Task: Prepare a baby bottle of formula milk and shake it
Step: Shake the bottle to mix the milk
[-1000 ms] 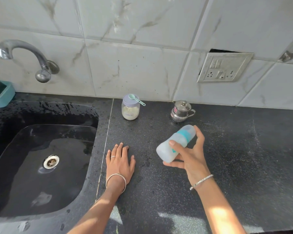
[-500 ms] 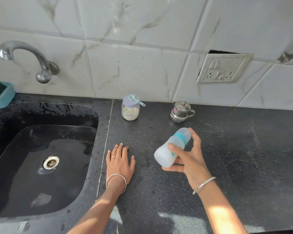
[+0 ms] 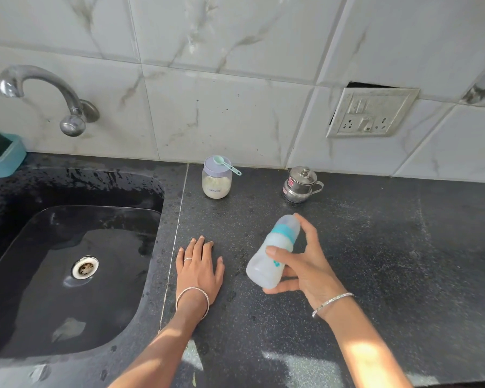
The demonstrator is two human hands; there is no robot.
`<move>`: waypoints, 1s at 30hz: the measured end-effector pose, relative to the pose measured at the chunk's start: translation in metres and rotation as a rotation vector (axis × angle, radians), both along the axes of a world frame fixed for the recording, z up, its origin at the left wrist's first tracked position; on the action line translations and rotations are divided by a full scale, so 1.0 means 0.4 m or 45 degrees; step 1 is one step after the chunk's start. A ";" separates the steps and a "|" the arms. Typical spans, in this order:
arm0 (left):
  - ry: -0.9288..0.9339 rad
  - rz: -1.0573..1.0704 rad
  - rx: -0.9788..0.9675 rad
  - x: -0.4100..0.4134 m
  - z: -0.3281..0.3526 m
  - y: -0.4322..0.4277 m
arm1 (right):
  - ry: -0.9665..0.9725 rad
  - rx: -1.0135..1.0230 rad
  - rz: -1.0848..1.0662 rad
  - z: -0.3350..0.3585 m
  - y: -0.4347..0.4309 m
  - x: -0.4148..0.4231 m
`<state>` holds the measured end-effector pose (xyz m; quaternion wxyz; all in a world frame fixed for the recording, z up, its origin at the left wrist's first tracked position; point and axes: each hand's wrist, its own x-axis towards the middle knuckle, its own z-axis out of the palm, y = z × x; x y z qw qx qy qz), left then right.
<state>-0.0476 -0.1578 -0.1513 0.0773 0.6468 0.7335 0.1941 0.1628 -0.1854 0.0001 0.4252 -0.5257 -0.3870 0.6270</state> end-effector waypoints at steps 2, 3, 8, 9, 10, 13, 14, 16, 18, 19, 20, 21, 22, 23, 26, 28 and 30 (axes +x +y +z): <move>0.003 0.001 0.008 0.001 0.001 0.000 | 0.015 0.010 -0.050 0.002 0.001 0.001; 0.006 0.001 0.006 0.001 0.002 0.000 | 0.028 0.024 -0.119 -0.001 0.004 0.002; 0.019 -0.004 -0.021 0.000 0.006 0.000 | -0.059 -0.009 -0.023 -0.002 0.015 -0.004; 0.016 -0.004 -0.021 0.000 0.006 0.000 | -0.066 -0.019 0.017 -0.001 0.015 -0.006; 0.011 -0.004 -0.017 0.001 0.007 0.000 | -0.062 -0.011 0.007 0.000 0.017 -0.009; 0.029 -0.003 -0.021 0.001 0.008 0.001 | 0.016 0.051 -0.191 -0.005 0.029 -0.015; 0.035 -0.004 -0.026 0.001 0.008 0.001 | 0.030 0.062 -0.224 -0.007 0.031 -0.015; 0.033 -0.003 -0.022 0.000 0.006 0.001 | -0.014 0.041 -0.141 -0.009 0.032 -0.013; 0.022 0.001 -0.015 0.000 0.005 0.002 | -0.067 -0.009 0.022 -0.003 0.028 -0.009; 0.017 0.003 -0.012 0.001 0.004 0.003 | -0.073 -0.012 0.047 0.000 0.025 -0.007; 0.015 0.004 -0.009 0.001 0.003 0.002 | -0.070 0.002 0.020 0.002 0.026 -0.005; 0.015 0.005 -0.009 0.001 0.003 0.003 | -0.056 0.022 -0.041 0.003 0.028 -0.003; 0.017 0.006 -0.015 0.000 0.003 0.003 | -0.030 0.033 -0.111 0.001 0.031 -0.001; 0.016 0.006 -0.022 0.000 0.003 0.003 | -0.013 0.036 -0.159 -0.001 0.032 0.001; 0.022 0.004 -0.028 0.000 0.003 0.003 | -0.093 0.005 -0.054 -0.006 0.026 0.006; 0.020 0.003 -0.025 0.001 0.004 0.004 | -0.104 -0.043 0.096 -0.005 0.016 0.009; 0.026 0.000 -0.029 0.000 0.003 0.003 | -0.044 -0.037 0.070 -0.003 0.012 0.009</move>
